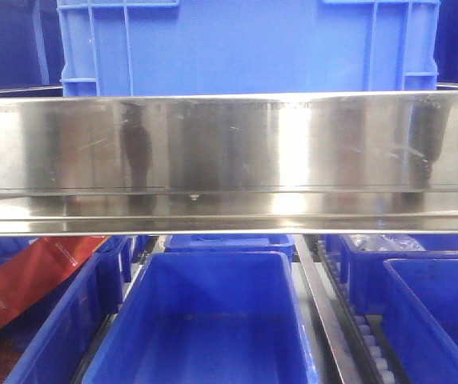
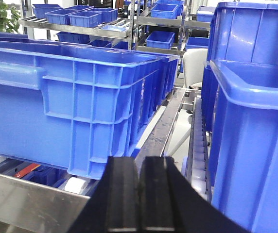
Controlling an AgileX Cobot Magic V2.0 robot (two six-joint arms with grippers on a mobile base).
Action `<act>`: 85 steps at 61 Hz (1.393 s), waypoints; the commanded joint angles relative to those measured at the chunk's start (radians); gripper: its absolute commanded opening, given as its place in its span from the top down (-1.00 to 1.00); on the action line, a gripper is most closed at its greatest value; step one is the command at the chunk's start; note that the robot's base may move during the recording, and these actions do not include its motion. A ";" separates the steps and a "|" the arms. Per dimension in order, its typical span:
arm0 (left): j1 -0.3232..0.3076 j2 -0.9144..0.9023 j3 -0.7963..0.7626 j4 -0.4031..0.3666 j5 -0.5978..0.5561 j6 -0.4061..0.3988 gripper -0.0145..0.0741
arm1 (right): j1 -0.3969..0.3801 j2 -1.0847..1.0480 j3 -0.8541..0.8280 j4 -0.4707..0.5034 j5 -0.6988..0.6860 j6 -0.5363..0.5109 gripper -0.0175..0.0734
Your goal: Place cylindrical capacitor in blue bin on shelf
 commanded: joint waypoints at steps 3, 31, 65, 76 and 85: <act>-0.001 -0.005 0.002 -0.002 -0.028 -0.006 0.90 | -0.005 -0.005 0.005 -0.009 -0.025 -0.002 0.87; 0.010 -0.020 0.025 0.013 -0.040 -0.006 0.90 | -0.005 -0.005 0.005 -0.009 -0.025 -0.002 0.87; 0.136 -0.425 0.728 -0.008 -0.594 -0.006 0.90 | -0.005 -0.005 0.005 -0.009 -0.025 -0.002 0.87; 0.134 -0.425 0.851 -0.008 -0.772 -0.006 0.90 | -0.005 -0.005 0.005 -0.009 -0.025 -0.002 0.87; 0.134 -0.425 0.851 -0.008 -0.744 -0.006 0.90 | -0.005 -0.005 0.005 -0.009 -0.025 -0.002 0.87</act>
